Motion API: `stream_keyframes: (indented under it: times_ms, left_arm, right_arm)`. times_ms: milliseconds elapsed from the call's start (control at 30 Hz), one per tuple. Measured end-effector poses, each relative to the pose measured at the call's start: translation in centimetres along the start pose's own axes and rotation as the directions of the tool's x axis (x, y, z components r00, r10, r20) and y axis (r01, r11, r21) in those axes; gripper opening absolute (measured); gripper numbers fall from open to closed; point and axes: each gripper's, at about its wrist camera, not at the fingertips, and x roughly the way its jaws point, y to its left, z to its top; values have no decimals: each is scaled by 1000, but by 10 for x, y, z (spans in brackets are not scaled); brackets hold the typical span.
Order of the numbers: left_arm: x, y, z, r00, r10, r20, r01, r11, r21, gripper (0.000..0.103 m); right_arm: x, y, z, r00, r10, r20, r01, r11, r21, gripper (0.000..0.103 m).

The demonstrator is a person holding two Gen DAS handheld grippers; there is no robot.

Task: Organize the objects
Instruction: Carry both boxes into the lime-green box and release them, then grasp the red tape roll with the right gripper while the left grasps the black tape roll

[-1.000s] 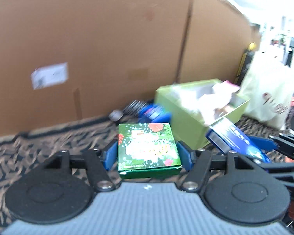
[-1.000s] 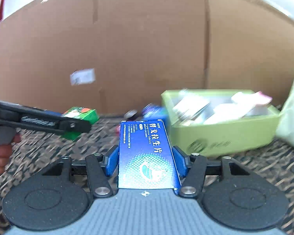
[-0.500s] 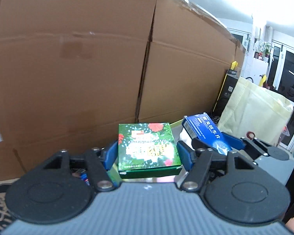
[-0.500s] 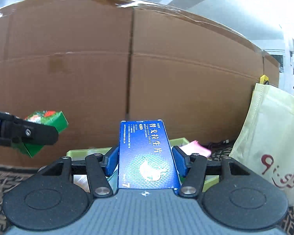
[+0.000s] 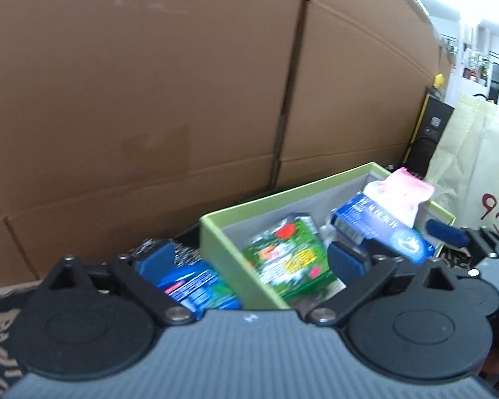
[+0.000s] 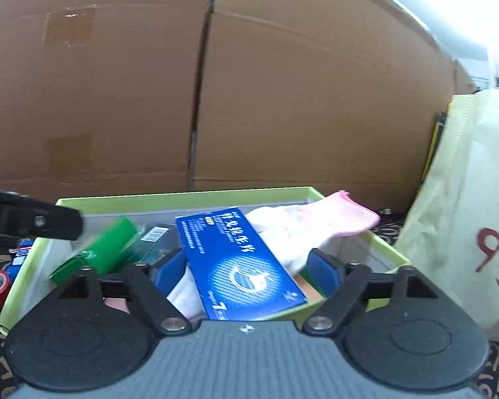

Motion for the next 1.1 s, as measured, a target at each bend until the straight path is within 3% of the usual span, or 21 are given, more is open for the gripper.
stream_keyframes:
  times_ms: [167,433,633,900,1100]
  left_arm:
    - [-31,13,-9,999,53,5,-53,999,-7,103]
    - [-95,49,-42,983,179,-40,-181,983,-40,103]
    - [-123,77,-76,941,335,-50,-336,942,-19,103]
    - [-143,129,-103,905,410,-116,-418,907,-56,103]
    - [-142,153,-108,880,458,-125,-468,881,-68,103]
  right_arm:
    - [-30,1,6,1000,-20,23,19,999,26,85]
    - [-98,33,15,993,51,109,-55,998,32,91]
    - [-125,69,4,983,163,84,-164,986,6,92]
    - [-135,127,-20,960,281,-9,-281,959,-44,92]
    - [-118,164,-31,938,340,-69,-346,934,-88,92]
